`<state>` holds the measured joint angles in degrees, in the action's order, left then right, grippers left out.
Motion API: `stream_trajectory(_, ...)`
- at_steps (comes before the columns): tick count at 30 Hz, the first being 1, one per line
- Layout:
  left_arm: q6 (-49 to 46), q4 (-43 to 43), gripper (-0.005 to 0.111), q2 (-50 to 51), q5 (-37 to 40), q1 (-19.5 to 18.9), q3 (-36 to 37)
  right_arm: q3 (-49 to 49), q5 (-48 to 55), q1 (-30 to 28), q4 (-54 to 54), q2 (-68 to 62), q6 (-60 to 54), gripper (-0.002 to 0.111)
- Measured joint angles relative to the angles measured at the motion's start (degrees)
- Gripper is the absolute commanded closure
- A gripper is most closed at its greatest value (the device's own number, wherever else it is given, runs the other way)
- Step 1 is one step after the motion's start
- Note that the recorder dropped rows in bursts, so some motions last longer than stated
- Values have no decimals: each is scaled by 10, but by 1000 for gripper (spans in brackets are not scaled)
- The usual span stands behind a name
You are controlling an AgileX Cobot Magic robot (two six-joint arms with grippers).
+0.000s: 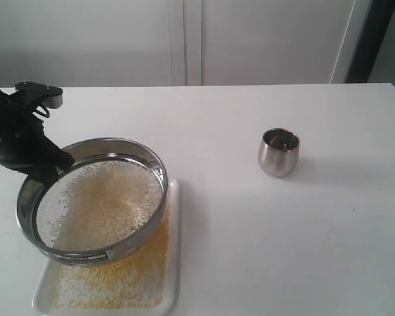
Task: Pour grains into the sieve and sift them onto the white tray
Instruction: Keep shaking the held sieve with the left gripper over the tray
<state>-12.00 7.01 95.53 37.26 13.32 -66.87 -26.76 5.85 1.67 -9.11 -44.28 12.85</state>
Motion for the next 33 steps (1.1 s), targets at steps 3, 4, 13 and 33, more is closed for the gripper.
stream_trajectory(3,5,-11,107,-6,20,-11,0,0,0,0,0,0,0,108)
stream_trajectory(4,-25,27,107,-7,19,-15,1,0,0,0,0,0,0,108)
stream_trajectory(13,-88,119,107,-10,29,-17,7,0,0,0,0,0,0,108)
stream_trajectory(33,-90,83,107,-19,25,-36,13,0,0,0,0,0,0,108)
